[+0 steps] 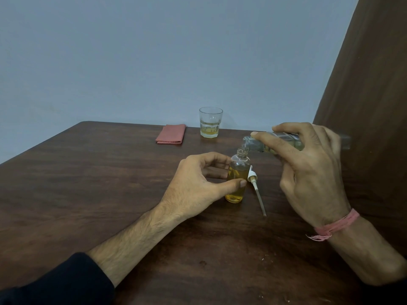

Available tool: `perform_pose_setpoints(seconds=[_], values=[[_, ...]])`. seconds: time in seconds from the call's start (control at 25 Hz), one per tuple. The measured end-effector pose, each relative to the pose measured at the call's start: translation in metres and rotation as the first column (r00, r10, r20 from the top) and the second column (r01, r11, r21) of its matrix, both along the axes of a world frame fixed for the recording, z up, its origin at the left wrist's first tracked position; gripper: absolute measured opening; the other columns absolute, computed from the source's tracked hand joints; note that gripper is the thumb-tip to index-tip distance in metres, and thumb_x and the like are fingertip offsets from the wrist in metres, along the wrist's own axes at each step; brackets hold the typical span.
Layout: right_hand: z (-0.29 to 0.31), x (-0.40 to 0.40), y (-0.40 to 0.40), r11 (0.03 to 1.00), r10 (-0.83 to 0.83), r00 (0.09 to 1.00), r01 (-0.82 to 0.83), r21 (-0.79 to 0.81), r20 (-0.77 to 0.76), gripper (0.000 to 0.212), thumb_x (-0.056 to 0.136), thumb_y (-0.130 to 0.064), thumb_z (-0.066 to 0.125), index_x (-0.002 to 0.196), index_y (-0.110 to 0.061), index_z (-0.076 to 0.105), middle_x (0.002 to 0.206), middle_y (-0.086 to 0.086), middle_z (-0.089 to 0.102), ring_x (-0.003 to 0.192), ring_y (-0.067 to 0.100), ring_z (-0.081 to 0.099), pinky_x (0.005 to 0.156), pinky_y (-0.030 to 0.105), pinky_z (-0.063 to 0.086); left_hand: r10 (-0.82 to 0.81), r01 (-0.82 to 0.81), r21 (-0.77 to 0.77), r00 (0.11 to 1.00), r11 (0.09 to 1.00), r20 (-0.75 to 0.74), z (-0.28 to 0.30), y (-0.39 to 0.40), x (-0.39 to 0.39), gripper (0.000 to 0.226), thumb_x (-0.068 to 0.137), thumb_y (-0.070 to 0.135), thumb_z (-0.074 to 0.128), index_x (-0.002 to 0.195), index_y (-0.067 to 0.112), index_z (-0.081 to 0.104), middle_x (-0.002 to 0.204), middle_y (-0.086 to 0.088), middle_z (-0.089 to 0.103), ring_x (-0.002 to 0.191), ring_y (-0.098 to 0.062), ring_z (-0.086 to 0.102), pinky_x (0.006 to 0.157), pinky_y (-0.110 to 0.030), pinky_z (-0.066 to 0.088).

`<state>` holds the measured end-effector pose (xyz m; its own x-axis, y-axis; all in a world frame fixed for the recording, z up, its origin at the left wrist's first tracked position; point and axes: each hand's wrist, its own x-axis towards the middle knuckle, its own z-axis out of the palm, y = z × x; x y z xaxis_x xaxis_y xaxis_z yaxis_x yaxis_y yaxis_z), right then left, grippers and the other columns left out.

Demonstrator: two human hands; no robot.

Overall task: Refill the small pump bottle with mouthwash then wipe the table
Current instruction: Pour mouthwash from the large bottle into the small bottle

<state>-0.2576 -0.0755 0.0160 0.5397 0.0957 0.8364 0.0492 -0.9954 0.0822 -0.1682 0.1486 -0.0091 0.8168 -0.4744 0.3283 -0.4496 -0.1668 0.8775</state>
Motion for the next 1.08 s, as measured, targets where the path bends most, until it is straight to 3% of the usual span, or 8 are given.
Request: perform_pose_setpoints(seconds=[0.48,0.92,1.08], values=[[-0.0006,0.0007,-0.0007,1.000,0.004,1.000,-0.004,-0.002,0.010,0.090,0.073,0.019,0.073,0.146,-0.033,0.069,0.137,0.008,0.066,0.123,0.038,0.062,0.114,0.057,0.035,0.001,-0.001,-0.007,1.000,1.000,0.006,-0.0005,-0.0009,0.0002,0.043,0.081,0.040,0.101,0.120,0.032,0.083,0.110,0.019,0.087,0.105,0.004,0.081,0.093,-0.013,0.063],[-0.0002,0.0007,-0.0005,1.000,0.004,1.000,-0.004,-0.007,0.009,0.090,0.073,0.018,0.074,0.146,-0.034,0.069,0.138,0.008,0.065,0.123,0.038,0.062,0.114,0.057,0.035,0.014,-0.014,-0.009,1.000,1.000,0.007,-0.0006,-0.0005,0.0002,0.042,0.081,0.039,0.101,0.118,0.031,0.084,0.108,0.018,0.088,0.104,0.007,0.080,0.081,0.001,0.053],[0.0003,0.0008,-0.0006,1.000,0.002,1.000,-0.002,-0.008,0.012,0.090,0.073,0.017,0.074,0.146,-0.035,0.069,0.137,0.007,0.066,0.123,0.038,0.062,0.114,0.056,0.034,0.010,-0.010,-0.009,1.000,1.000,0.006,-0.0003,-0.0005,0.0001,0.042,0.081,0.039,0.101,0.119,0.031,0.084,0.108,0.018,0.088,0.104,0.006,0.081,0.084,-0.002,0.055]])
